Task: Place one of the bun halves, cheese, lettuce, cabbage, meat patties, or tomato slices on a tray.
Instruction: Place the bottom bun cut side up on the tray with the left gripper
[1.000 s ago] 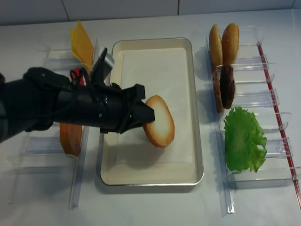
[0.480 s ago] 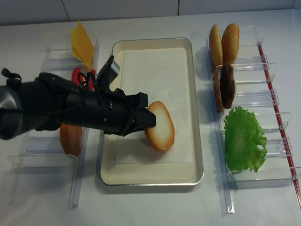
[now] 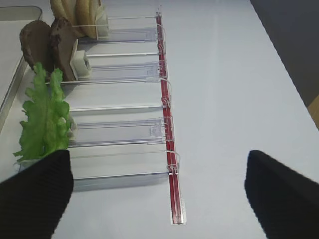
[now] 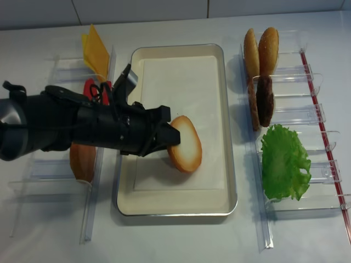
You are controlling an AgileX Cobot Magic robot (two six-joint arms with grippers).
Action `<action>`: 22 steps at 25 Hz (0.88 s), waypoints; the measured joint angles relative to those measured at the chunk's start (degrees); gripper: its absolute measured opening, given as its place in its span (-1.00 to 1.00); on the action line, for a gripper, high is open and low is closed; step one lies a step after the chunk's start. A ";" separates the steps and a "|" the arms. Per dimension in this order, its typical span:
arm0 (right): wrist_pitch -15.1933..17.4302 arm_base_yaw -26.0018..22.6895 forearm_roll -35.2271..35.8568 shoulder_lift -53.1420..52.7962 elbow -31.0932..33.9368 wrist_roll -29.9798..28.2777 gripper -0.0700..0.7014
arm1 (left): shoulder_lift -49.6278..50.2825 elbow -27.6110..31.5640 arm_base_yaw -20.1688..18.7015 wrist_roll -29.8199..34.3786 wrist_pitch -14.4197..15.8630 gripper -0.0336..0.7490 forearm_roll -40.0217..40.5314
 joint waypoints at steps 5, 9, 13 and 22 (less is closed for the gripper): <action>0.00 0.00 0.00 0.00 0.00 0.00 0.97 | 0.00 0.00 1.01 -0.11 1.48 -0.54 0.64; 0.00 0.00 0.00 0.00 0.00 0.00 0.97 | 0.00 0.00 1.01 -0.20 3.77 -0.54 0.54; 0.00 0.00 0.00 0.00 0.00 0.00 0.97 | 0.00 0.00 1.01 -0.33 4.30 -0.54 0.54; 0.00 0.00 0.00 0.00 0.00 0.00 0.97 | 0.00 0.00 1.01 -0.33 4.30 -0.54 2.16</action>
